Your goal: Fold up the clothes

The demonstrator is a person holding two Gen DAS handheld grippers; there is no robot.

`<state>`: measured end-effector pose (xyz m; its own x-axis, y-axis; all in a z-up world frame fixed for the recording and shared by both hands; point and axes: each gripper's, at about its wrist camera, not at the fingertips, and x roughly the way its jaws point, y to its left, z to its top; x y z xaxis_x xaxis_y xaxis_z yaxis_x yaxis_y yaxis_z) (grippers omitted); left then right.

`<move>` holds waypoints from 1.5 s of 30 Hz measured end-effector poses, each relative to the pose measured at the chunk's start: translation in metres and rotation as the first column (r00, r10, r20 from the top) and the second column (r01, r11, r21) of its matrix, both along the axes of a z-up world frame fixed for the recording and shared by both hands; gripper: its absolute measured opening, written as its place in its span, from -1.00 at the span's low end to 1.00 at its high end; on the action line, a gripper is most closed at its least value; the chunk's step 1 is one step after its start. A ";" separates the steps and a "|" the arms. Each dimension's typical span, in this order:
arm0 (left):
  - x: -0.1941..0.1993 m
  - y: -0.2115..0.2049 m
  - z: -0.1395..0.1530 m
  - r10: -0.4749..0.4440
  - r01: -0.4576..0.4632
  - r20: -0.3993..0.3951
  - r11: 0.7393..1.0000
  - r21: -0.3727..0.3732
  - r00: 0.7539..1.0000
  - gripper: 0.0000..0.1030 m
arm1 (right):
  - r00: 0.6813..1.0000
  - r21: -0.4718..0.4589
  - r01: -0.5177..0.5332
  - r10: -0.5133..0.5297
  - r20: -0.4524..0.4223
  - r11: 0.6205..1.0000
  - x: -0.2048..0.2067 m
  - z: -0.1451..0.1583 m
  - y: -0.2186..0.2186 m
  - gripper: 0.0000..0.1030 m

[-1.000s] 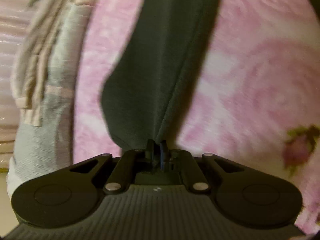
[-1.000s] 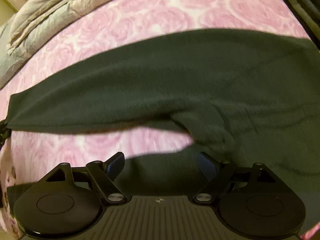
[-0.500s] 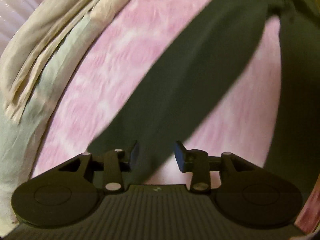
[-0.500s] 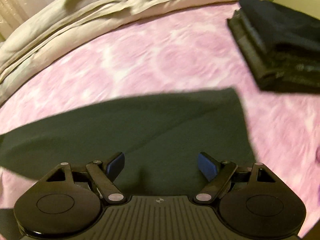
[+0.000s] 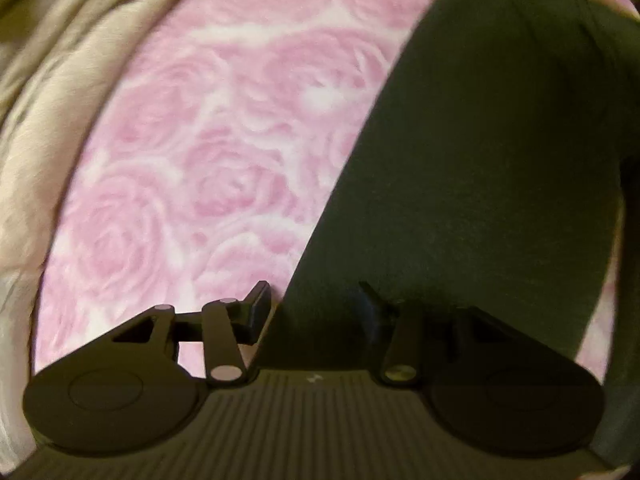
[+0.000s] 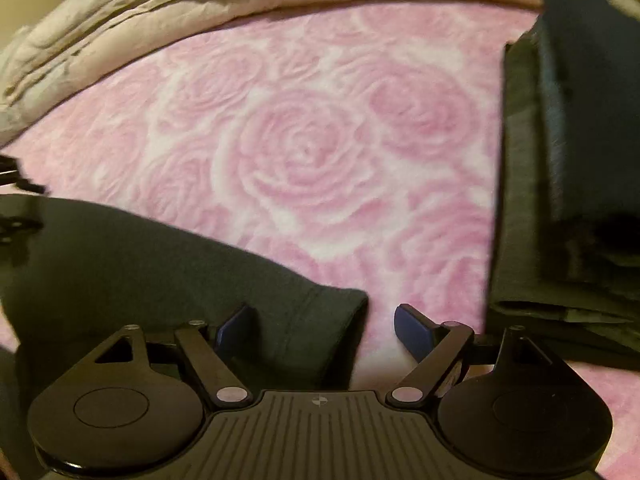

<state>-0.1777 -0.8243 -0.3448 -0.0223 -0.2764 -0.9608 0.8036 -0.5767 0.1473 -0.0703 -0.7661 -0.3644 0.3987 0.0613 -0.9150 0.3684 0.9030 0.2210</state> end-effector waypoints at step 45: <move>-0.092 0.281 0.029 0.286 -0.286 0.034 0.934 0.215 0.958 -0.35 | 0.925 0.048 0.354 -0.342 -0.167 0.934 -0.196 0.040 0.169 0.35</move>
